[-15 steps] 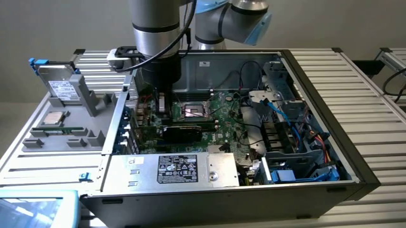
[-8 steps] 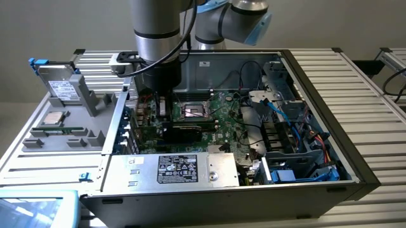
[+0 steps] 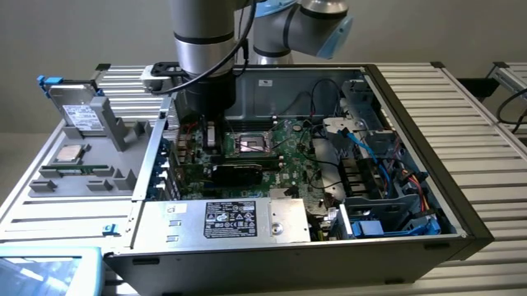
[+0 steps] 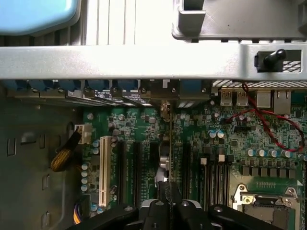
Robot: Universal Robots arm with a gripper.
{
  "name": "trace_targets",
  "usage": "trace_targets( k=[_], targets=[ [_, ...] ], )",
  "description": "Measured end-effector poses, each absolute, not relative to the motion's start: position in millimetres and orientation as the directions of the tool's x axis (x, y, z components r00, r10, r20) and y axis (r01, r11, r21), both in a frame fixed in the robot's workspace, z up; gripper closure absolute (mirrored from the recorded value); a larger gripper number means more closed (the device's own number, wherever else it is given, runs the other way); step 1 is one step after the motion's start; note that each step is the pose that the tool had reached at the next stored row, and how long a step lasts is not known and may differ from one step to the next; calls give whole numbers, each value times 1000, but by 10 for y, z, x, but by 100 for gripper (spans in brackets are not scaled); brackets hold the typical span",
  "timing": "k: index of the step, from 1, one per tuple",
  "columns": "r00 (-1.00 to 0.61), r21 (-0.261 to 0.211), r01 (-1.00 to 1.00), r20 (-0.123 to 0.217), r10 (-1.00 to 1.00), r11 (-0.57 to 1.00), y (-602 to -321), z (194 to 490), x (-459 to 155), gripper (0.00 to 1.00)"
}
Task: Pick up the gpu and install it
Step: 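Press down on the gpu until it lock into place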
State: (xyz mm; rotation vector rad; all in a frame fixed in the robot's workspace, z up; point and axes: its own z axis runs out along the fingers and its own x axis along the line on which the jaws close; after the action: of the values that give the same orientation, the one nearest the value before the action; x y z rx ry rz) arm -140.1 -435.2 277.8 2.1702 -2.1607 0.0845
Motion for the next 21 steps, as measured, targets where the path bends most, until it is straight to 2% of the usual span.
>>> trace_targets(
  k=[6,17,21],
  targets=[
    [6,29,-1000,94,-996,-4,-4356,2796,-1209,88],
    [7,31,-1000,93,-996,-4,-4360,2631,-1193,88],
    [6,31,-1000,86,-996,-4,-4357,2709,-1194,88]
  ],
)
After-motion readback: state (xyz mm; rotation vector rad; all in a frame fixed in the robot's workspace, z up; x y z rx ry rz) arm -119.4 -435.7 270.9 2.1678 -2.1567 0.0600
